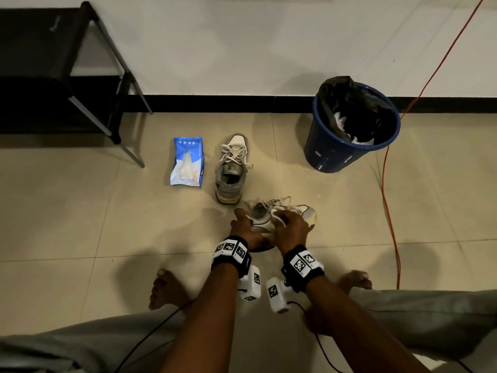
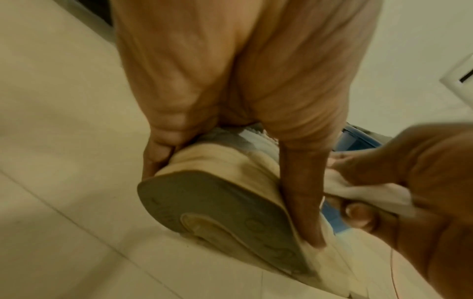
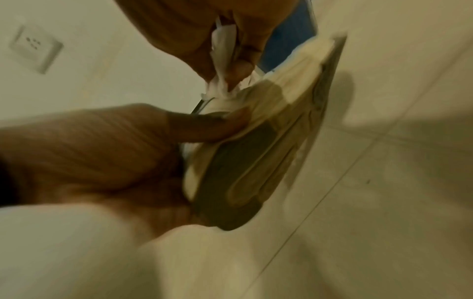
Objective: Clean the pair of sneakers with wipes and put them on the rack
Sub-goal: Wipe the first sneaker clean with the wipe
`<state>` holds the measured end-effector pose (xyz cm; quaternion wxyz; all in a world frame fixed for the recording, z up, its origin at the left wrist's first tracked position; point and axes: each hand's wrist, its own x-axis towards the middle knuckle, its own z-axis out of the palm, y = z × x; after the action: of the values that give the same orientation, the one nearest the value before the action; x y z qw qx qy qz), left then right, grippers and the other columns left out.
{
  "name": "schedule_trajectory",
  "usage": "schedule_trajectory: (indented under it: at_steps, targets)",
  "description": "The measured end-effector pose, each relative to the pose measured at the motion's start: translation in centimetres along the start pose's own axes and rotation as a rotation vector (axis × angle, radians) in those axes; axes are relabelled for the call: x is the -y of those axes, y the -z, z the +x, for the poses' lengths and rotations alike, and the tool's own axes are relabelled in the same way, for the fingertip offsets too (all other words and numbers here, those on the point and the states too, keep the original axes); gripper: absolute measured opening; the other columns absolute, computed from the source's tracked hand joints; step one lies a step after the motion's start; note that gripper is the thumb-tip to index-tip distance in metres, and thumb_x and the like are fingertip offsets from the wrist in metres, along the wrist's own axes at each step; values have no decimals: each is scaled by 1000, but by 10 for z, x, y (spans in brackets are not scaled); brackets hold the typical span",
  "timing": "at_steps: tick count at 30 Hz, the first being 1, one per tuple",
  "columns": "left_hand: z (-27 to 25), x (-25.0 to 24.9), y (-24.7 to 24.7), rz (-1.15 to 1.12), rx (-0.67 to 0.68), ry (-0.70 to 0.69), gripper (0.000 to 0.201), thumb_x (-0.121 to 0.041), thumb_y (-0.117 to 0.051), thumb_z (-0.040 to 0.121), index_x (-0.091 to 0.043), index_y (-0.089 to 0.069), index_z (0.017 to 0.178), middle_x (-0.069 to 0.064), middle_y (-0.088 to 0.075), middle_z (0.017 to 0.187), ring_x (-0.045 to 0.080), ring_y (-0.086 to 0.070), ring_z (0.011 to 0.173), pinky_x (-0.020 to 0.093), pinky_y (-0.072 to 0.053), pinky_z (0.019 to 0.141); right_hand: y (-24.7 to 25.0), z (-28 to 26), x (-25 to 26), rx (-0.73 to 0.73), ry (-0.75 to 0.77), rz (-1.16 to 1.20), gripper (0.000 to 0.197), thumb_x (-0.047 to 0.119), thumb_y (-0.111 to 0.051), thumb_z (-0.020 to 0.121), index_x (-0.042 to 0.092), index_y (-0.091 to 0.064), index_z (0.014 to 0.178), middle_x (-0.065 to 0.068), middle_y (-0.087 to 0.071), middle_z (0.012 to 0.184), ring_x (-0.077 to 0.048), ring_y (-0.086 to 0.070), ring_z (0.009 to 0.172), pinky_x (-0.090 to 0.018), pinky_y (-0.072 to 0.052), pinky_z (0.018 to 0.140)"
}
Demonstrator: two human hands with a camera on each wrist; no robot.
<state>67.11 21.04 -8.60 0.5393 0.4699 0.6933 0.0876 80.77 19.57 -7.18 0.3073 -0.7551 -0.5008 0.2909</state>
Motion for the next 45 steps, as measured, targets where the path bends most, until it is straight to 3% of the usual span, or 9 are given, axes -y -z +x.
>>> schedule_trajectory:
  at_steps: [4,9,14,21,29,33,38,43,45]
  targets:
    - [1,4,2,-49,23,36,109,-58,-82,27,-24,-22,112,9,-49,127,24,-56,112,34,-50,96,-5,-3,0,22,101,17,11,5,-76,74,13,-77,82,-5,-73,87,-18,-67,83,-24,-50,77]
    - [4,4,2,21,23,-18,109,-44,-95,38,-19,-24,117,13,-47,127,29,-50,118,36,-48,95,18,33,-24,-47,-76,-126,22,0,-63,77,10,-76,90,-8,-74,95,-21,-69,90,-17,-48,77]
    - [5,4,4,-34,39,46,120,-58,-84,24,-21,-26,122,4,-53,125,23,-57,113,37,-52,96,-1,-12,-6,28,185,-59,16,-3,-70,74,6,-76,87,-10,-72,90,-22,-67,84,-21,-47,76]
    - [9,-16,4,36,33,-14,118,-39,-97,50,-10,-22,136,13,-44,139,30,-44,130,34,-44,102,27,20,-20,-41,20,-105,15,1,-70,75,7,-76,89,-10,-72,92,-25,-67,88,-24,-49,76]
    - [8,-20,12,22,1,-47,121,-57,-88,57,-10,-21,146,10,-46,146,30,-47,132,34,-42,105,40,39,-31,-140,-83,28,21,-7,-66,73,10,-75,83,-10,-72,90,-26,-67,87,-25,-50,79]
    - [8,-21,11,-27,-21,-57,103,-55,-84,66,-12,-26,139,9,-53,139,29,-52,125,32,-44,97,17,-2,-6,35,138,65,19,-4,-69,75,14,-71,75,4,-68,77,-10,-63,73,-15,-48,67]
    - [5,-15,7,-82,-44,-42,94,-55,-76,77,-12,-24,143,11,-48,144,31,-50,129,28,-38,97,34,36,-30,-141,3,-72,13,0,-69,75,8,-73,84,-12,-69,90,-30,-65,84,-26,-48,73]
    - [9,-20,8,-69,-49,-28,92,-58,-73,77,-11,-24,140,12,-53,140,33,-52,126,41,-43,106,11,-15,-12,-8,266,-32,14,-2,-67,73,12,-71,76,-4,-66,78,-18,-60,71,-24,-45,65]
    - [6,-19,7,-75,-52,-5,92,-56,-71,81,-10,-22,143,12,-50,143,33,-50,128,38,-41,107,23,3,-25,-49,195,-31,14,0,-65,73,11,-73,77,-5,-69,80,-18,-62,72,-19,-40,66]
